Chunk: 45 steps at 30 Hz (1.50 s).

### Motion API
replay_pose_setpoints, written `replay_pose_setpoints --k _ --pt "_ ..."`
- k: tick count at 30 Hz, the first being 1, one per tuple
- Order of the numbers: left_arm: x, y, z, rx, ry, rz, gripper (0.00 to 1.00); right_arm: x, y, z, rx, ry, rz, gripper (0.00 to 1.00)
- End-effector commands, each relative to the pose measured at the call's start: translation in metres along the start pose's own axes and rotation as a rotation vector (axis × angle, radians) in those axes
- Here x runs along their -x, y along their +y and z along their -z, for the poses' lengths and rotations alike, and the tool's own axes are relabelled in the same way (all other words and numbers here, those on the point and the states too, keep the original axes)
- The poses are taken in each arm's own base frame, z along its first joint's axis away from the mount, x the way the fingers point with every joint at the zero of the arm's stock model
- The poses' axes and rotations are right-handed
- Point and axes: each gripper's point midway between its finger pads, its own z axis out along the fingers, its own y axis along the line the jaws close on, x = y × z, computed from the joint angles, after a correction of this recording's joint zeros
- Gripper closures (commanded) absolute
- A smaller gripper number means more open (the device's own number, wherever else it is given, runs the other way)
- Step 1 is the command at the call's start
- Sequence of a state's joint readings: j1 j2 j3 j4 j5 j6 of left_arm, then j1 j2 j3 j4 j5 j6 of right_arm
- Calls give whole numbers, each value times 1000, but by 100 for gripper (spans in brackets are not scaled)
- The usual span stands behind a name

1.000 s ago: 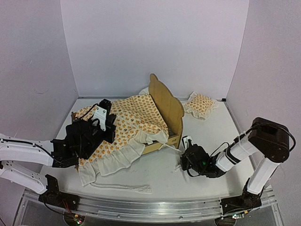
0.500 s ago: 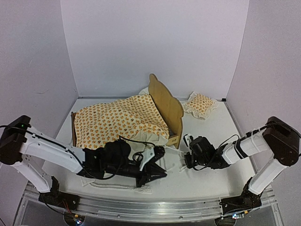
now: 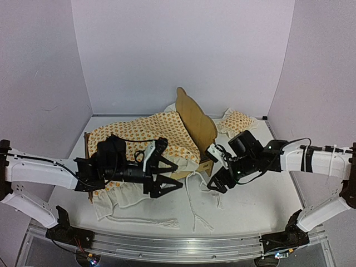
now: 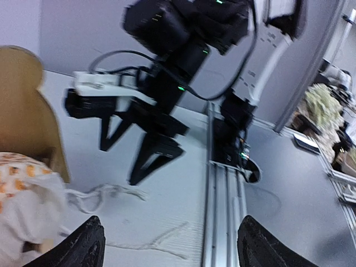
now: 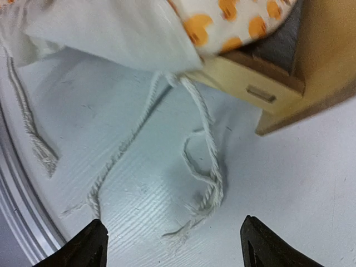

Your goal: Set up the pet bed

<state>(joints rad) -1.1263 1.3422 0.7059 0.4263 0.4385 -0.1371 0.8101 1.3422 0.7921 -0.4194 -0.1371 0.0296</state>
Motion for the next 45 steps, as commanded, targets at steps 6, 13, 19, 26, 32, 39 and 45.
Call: replay_pose_setpoints --k 6,13,19,26,32,39,45 --pt "65 86 71 451 -145 155 19 94 47 19 142 -95 535 10" --pt "67 91 100 475 -204 218 19 96 63 -3 251 -47 769 18" --pt "63 95 114 528 -234 233 19 110 51 -26 155 -35 821 28" --pt "53 97 120 546 -236 259 19 121 25 -30 -42 -82 743 73" --pt "53 100 122 559 -237 256 19 118 27 -14 -45 -131 719 100" --pt "54 102 126 568 -236 252 19 117 45 6 34 -178 818 39" --pt "50 101 128 564 -238 274 19 119 54 -15 110 -146 890 15"
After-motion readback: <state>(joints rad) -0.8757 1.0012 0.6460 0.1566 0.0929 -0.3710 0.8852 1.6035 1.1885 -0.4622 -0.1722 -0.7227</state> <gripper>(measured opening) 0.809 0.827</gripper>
